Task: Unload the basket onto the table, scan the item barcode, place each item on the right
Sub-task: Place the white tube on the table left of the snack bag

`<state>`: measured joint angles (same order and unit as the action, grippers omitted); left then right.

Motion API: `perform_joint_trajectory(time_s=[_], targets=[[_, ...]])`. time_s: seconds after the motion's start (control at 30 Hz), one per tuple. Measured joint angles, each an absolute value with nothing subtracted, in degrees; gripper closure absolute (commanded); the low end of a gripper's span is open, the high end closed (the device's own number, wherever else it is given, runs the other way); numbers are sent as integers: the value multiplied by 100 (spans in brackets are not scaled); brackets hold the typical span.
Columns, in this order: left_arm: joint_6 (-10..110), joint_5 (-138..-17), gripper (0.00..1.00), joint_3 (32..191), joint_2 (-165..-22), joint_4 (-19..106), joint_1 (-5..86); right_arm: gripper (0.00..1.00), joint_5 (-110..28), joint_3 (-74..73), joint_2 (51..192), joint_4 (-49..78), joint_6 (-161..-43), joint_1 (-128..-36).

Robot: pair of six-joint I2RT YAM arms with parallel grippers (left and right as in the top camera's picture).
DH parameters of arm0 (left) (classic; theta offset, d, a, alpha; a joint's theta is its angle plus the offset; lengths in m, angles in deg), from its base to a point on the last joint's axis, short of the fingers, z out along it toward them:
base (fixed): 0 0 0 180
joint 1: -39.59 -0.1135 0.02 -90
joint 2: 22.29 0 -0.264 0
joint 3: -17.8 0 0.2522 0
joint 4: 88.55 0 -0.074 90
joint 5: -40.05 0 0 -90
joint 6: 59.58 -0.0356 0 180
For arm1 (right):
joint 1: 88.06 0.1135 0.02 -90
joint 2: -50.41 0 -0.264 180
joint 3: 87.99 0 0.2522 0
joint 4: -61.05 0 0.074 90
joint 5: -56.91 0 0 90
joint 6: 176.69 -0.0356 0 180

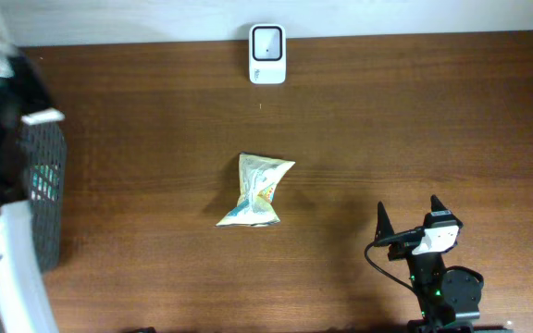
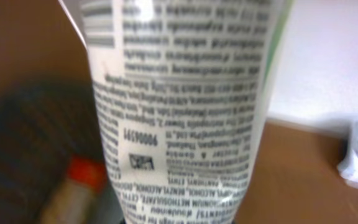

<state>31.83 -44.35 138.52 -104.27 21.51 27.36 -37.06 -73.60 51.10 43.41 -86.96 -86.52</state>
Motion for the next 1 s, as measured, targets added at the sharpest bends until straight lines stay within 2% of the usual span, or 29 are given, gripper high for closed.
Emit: perform_joint_trajectory(time_s=[0.1, 0.2, 0.43, 0.6, 0.67, 0.7, 0.77, 0.87, 1.0], targets=[[3592, -4457, 100, 13445, -10774, 1613, 3407, 1, -3706, -7360, 5110, 4341, -8696, -8652], [3900, -4461, 100, 12753, -11124, 1602, 3977, 1, -3706, -7360, 5110, 4341, -8698, -8652], [4759, -4511, 100, 10853, -11788, 2595, 4891, 1, -3706, -7360, 5110, 4341, -8698, -8652], [5048, -4695, 100, 10276, -12287, 3106, 5147, 1, -3706, -7360, 5110, 4341, -8696, -8652], [5107, -4756, 87, 10226, -12431, 3209, 5280, 1, -3706, -7360, 5110, 4341, -8698, -8652], [5116, -4789, 69, 10224, -12462, 3248, 5332, 1, -3706, -7360, 5110, 4341, -8696, -8652], [5131, -4813, 52, 10221, -12475, 3342, 5420, 1, -3706, -7360, 5110, 4341, -8696, -8652], [5192, -4833, 44, 10228, -12475, 3445, 5468, 1, -3706, -7360, 5110, 4341, -8696, -8652], [5194, -4848, 41, 10228, -12475, 3447, 5468, 1, -3706, -7360, 5110, 4338, -8696, -8652]])
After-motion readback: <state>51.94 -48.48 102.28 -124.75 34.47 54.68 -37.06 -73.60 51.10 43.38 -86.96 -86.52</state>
